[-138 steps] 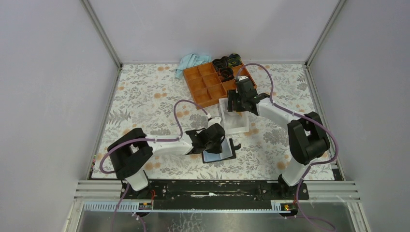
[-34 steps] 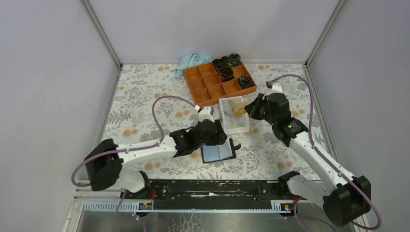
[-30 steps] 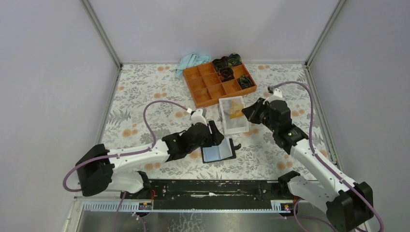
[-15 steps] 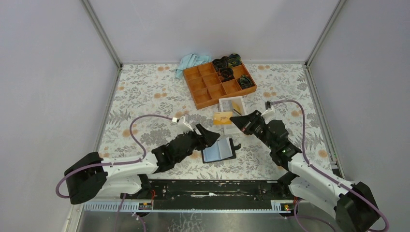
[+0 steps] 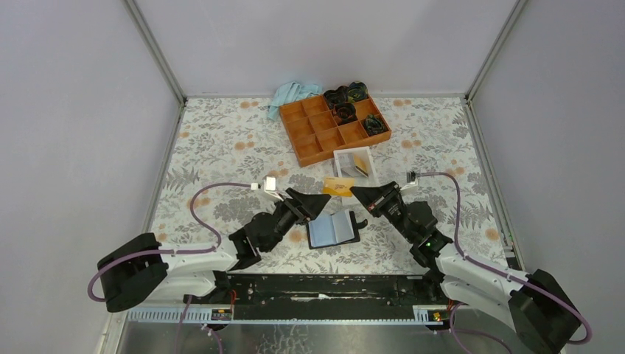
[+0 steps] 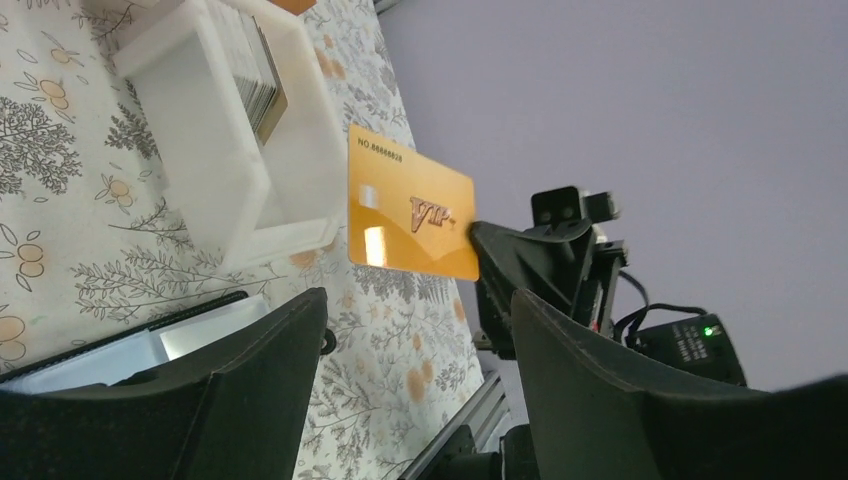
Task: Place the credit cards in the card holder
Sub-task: Pick up the credit card from the storage box.
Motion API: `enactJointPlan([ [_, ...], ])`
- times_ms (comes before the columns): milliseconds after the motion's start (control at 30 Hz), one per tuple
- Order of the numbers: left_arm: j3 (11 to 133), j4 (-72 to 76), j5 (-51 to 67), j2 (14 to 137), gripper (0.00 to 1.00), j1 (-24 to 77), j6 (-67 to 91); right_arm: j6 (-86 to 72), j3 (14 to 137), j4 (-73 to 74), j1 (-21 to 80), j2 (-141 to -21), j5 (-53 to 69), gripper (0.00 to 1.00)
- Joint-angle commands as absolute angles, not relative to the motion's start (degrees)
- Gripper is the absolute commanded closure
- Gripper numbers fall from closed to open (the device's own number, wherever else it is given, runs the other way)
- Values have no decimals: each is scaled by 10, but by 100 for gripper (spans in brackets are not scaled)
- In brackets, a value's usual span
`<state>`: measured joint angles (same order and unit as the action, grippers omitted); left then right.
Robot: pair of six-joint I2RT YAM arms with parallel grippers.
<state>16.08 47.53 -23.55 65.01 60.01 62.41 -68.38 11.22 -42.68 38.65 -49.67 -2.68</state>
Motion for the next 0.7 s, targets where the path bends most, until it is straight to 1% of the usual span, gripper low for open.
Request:
enactJointPlan([
  [0, 141, 587, -278, 667, 26, 603, 633, -740, 87, -548, 402, -506, -77, 100],
  [133, 134, 636, -286, 690, 29, 603, 648, -749, 71, -590, 417, -516, -102, 100],
  [333, 149, 653, -284, 720, 34, 602, 647, -758, 68, -630, 431, -534, -111, 100],
  [667, 158, 688, -292, 740, 35, 603, 626, -774, 68, -655, 458, -562, -123, 100],
])
